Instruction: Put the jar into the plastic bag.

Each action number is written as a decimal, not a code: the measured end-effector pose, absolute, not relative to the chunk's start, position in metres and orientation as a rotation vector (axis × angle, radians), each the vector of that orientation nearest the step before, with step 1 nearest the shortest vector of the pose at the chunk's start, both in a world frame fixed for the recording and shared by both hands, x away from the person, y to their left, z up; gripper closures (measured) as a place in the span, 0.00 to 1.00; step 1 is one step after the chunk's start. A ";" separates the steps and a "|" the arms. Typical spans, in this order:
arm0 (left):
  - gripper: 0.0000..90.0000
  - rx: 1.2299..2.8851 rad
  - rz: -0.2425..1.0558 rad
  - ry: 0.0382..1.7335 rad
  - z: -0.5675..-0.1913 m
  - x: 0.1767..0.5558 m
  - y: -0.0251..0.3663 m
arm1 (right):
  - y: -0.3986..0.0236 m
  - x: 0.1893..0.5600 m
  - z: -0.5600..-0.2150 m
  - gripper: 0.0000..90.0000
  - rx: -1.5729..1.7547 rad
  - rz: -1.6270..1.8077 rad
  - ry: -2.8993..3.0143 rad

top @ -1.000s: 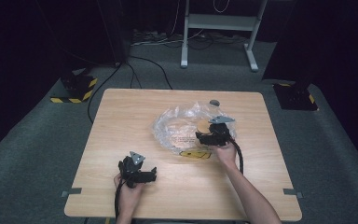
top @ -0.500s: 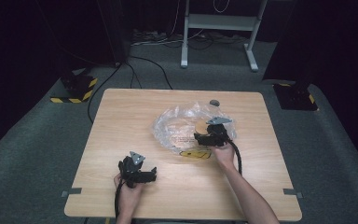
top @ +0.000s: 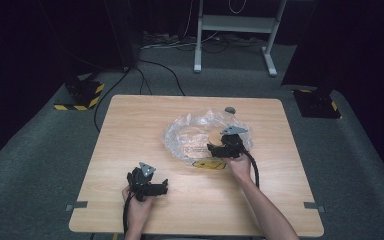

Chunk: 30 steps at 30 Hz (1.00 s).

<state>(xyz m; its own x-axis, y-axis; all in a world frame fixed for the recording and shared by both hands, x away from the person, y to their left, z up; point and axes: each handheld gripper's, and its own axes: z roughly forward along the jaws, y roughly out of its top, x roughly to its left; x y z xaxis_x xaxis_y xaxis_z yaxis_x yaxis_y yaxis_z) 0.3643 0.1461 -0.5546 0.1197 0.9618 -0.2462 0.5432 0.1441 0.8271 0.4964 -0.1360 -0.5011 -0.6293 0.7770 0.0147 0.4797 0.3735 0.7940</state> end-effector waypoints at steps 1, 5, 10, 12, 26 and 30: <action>0.03 1.515 0.598 1.539 -0.555 0.364 0.146 | -0.137 0.496 -0.500 0.21 1.095 1.147 2.276; 0.03 1.515 0.598 1.539 -0.555 0.364 0.146 | -0.139 0.495 -0.497 0.19 1.094 1.165 2.277; 0.03 1.515 0.598 1.539 -0.555 0.364 0.146 | -0.144 0.494 -0.494 0.18 1.095 1.190 2.268; 0.03 1.514 0.598 1.539 -0.555 0.364 0.146 | -0.145 0.493 -0.492 0.18 1.094 1.201 2.260; 0.03 1.514 0.598 1.539 -0.555 0.364 0.146 | -0.151 0.484 -0.480 0.18 1.047 1.227 2.232; 0.03 1.515 0.598 1.539 -0.555 0.364 0.146 | -0.154 0.482 -0.476 0.18 1.039 1.247 2.224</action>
<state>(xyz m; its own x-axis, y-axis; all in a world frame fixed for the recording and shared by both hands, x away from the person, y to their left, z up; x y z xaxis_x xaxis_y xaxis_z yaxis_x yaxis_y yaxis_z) 0.3643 0.1461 -0.5547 0.1199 0.9618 -0.2460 0.5434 0.1438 0.8271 0.4819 -0.1535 -0.4759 -0.6511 0.7586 0.0231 0.4156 0.3309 0.8472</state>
